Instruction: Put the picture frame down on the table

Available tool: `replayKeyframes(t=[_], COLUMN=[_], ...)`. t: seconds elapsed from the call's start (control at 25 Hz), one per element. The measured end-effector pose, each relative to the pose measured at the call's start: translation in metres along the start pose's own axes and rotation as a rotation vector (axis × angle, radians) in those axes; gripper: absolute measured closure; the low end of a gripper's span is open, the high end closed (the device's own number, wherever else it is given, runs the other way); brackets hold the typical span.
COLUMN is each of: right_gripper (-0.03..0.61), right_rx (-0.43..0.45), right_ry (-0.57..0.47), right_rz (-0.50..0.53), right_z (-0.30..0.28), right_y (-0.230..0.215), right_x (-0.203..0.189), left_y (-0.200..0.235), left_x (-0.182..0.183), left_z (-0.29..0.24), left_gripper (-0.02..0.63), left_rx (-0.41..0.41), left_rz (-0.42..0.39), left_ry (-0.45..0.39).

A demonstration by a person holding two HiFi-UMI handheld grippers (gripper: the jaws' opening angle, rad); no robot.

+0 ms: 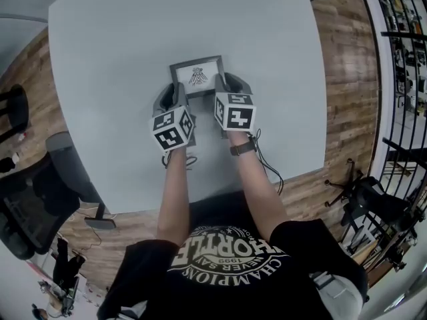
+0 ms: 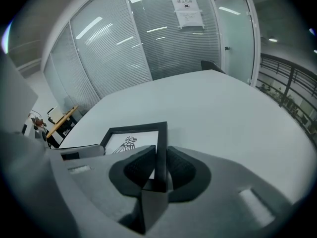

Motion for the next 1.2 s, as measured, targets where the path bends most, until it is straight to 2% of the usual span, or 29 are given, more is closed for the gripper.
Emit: replayKeyframes(t=[0.16, 0.4, 0.68, 0.88, 1.2], right_gripper=[0.509, 0.508, 0.506, 0.506, 0.508], right_rx=[-0.005, -0.011, 0.024, 0.048, 0.093], right_ry=[0.018, 0.002, -0.017, -0.129, -0.273], right_rz=[0.009, 0.035, 0.043, 0.062, 0.087], right_z=[-0.007, -0.011, -0.003, 0.029, 0.135], right_y=[-0.003, -0.007, -0.005, 0.001, 0.034], right_x=[-0.007, -0.014, -0.014, 0.009, 0.032], left_y=[0.001, -0.003, -0.001, 0.002, -0.023], left_x=[-0.007, -0.014, -0.013, 0.004, 0.045], left_z=[-0.007, -0.013, -0.006, 0.024, 0.131], left_gripper=[0.541, 0.541, 0.538, 0.517, 0.518], left_rx=[0.003, 0.013, -0.004, -0.007, -0.046], left_rz=[-0.027, -0.114, -0.092, -0.075, -0.125], left_ry=[0.022, 0.044, 0.043, -0.013, -0.173])
Point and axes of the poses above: the fingertips, and each gripper's own axes: z backward along the fingers, y to its left, x out of its top, the point moved 6 cm from there along z, backward along the fingers, and after that the axes turned 13 degrees about -y, right-handed, at the moved point
